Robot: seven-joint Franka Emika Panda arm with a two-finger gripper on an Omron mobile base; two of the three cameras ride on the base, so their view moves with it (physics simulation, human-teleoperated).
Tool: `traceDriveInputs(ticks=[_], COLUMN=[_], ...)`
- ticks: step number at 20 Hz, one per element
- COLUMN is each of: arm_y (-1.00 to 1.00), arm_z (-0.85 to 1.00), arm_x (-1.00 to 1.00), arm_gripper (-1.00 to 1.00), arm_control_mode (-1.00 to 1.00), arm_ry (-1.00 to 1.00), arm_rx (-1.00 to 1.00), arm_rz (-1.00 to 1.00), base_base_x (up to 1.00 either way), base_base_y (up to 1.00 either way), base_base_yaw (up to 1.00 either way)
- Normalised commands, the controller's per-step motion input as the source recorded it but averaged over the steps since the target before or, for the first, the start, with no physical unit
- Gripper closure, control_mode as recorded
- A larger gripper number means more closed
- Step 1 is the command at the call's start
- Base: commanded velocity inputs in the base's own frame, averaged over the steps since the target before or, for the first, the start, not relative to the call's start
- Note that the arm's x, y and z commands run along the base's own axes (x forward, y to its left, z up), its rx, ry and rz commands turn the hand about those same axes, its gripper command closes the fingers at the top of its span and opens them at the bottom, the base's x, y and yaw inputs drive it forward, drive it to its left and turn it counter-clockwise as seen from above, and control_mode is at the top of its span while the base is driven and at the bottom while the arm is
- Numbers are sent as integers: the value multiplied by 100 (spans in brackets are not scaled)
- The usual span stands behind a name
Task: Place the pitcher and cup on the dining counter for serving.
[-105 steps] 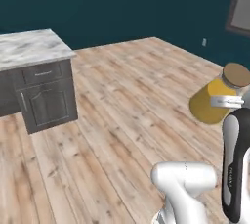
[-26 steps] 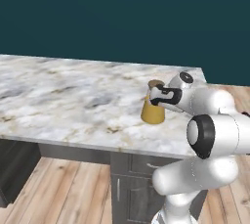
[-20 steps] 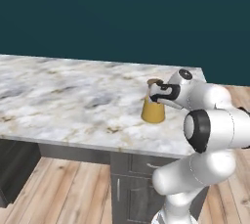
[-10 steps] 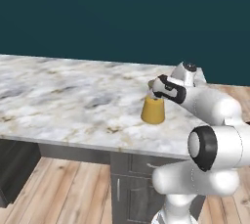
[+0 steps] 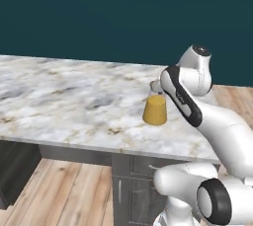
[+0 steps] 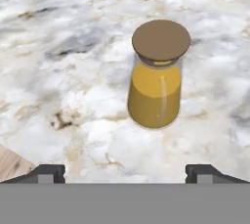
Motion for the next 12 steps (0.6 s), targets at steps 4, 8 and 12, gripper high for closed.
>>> traceDriveInputs(ticks=[4, 8, 12], arm_y=[8, 1, 13], arm_z=[40, 9, 0], arm_x=[-100, -100, -100], arm_gripper=[-100, -100, -100], arm_control_mode=[-100, -100, -100], arm_ry=[0, -1, -8], arm_rx=[0, 0, -1], arm_rz=[0, 0, 3], base_base_x=[0, 0, 0], base_base_y=[0, 0, 0], base_base_yaw=[0, 0, 0])
